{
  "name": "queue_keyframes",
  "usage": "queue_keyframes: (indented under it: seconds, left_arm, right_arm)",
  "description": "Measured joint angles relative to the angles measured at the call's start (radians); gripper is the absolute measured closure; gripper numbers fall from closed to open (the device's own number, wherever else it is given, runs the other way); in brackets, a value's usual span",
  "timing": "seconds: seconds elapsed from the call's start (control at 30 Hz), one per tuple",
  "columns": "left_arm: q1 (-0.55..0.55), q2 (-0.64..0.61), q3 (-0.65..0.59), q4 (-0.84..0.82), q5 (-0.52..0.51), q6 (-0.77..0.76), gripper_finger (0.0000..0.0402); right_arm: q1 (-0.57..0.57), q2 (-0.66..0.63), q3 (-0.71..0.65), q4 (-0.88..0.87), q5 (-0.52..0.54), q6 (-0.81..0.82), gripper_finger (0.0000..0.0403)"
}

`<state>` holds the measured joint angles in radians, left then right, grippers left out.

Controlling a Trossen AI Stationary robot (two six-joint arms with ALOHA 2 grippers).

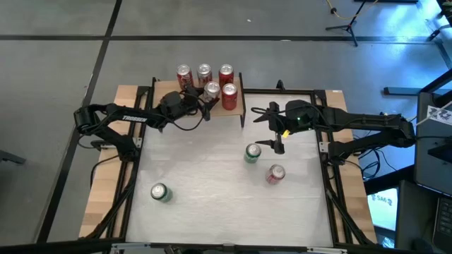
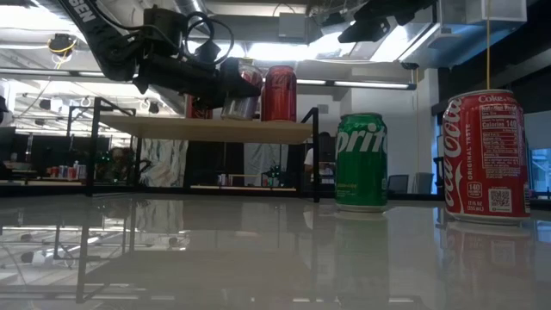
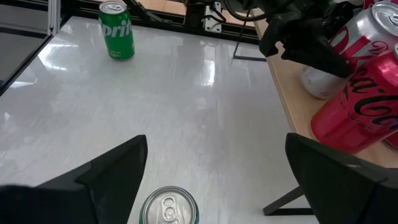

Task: Place canned beverage on shelf
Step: Put the silver soda can on the shelf aligned with the other silver soda can

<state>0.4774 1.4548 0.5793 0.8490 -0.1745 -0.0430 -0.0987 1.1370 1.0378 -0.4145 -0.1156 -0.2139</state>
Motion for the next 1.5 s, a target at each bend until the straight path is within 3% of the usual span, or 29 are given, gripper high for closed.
queue_keyframes:
  seconds: [0.23,0.93,1.27,1.5]
  left_arm:
    - [0.0,0.0,0.0,-0.002,0.0,0.0,0.0066]
    - [0.0,0.0,0.0,-0.003,0.0,-0.002,0.0059]
    - [0.0,0.0,0.0,-0.003,0.0,-0.007,0.0008]
    - [0.0,-0.01,0.0,0.0,0.007,-0.007,0.0004]
  right_arm:
    - [0.0,0.0,0.0,-0.006,0.0,0.0,0.0026]
    - [0.0,0.0,0.0,-0.006,0.0,0.0,0.0026]
    - [0.0,0.0,0.0,-0.006,0.0,0.0,0.0026]
    - [0.0,-0.003,0.0,-0.006,0.0,0.0,0.0026]
